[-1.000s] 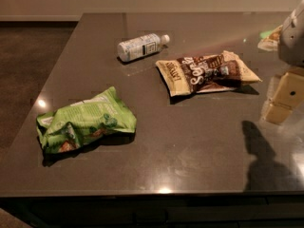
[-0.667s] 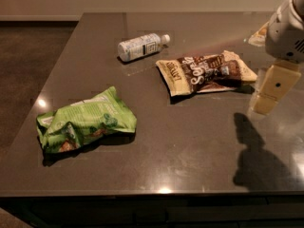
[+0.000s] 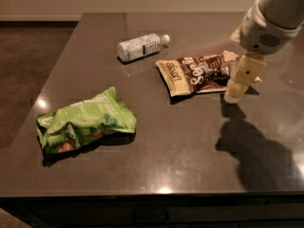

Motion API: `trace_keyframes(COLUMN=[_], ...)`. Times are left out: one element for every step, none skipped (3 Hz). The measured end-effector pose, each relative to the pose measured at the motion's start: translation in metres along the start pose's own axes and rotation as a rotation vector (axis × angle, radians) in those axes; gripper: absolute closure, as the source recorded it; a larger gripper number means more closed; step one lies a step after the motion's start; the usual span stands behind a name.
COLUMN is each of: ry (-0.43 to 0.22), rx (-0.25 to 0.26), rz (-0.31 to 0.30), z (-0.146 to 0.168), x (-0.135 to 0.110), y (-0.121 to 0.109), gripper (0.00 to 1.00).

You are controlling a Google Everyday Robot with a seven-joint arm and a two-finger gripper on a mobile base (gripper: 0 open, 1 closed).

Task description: Move brown chip bag near green rice chip bag

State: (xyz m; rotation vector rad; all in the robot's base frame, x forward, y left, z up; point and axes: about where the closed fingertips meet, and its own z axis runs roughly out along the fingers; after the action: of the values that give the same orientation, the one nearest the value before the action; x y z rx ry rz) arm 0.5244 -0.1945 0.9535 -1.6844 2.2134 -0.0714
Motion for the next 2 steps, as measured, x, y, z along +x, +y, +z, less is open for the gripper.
trace_keyframes(ry=[-0.015, -0.002], rx=[0.004, 0.002], rz=[-0.009, -0.022], z=[0.027, 0.058], x=[-0.009, -0.011], y=[-0.022, -0.046], gripper=[0.0, 0.0])
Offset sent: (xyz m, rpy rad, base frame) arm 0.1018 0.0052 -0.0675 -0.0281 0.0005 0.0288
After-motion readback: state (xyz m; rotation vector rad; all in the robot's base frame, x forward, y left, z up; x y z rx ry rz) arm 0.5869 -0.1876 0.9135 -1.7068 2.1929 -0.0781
